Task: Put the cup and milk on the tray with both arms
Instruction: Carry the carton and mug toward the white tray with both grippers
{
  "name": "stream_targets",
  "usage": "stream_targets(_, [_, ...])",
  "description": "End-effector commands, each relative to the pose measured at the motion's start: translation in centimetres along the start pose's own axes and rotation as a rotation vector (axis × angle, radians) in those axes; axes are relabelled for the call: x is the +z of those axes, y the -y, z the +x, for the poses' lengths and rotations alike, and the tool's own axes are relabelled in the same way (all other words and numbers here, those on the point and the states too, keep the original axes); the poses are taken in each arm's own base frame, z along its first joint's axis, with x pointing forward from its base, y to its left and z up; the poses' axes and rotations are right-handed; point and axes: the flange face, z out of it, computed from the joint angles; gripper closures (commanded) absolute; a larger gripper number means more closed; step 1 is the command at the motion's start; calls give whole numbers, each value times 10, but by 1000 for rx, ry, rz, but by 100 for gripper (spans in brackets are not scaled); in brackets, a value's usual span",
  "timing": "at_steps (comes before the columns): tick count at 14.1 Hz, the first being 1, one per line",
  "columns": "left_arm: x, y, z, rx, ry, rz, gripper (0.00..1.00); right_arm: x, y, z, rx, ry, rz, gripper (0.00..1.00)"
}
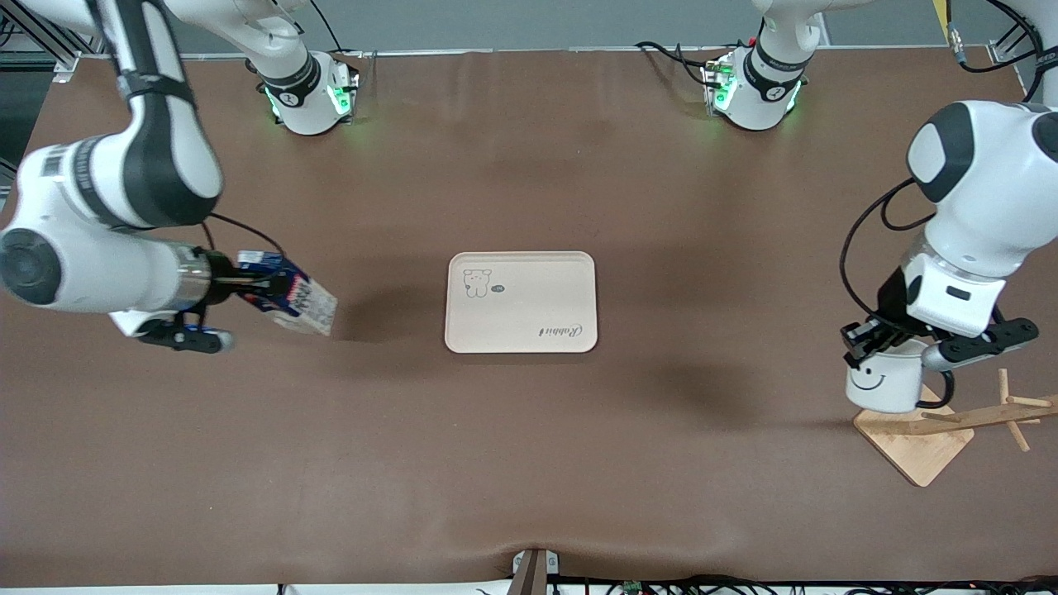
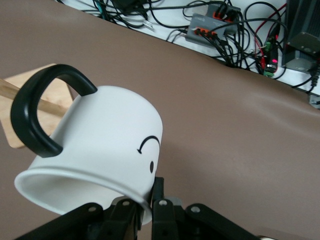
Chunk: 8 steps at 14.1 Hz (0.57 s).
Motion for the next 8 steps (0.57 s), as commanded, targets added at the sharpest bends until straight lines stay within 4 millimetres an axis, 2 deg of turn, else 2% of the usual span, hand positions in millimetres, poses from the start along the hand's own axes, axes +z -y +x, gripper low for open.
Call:
stream_targets(1, [-6, -24, -11, -44, 12, -8, 100, 3, 78, -19, 95, 25, 30, 90])
stream_targets(5, [-1, -70, -41, -85, 70, -21, 100, 24, 185, -63, 160, 35, 23, 90])
stream_targets(8, [0, -99, -63, -90, 113, -11, 100, 62, 248, -93, 135, 32, -23, 90])
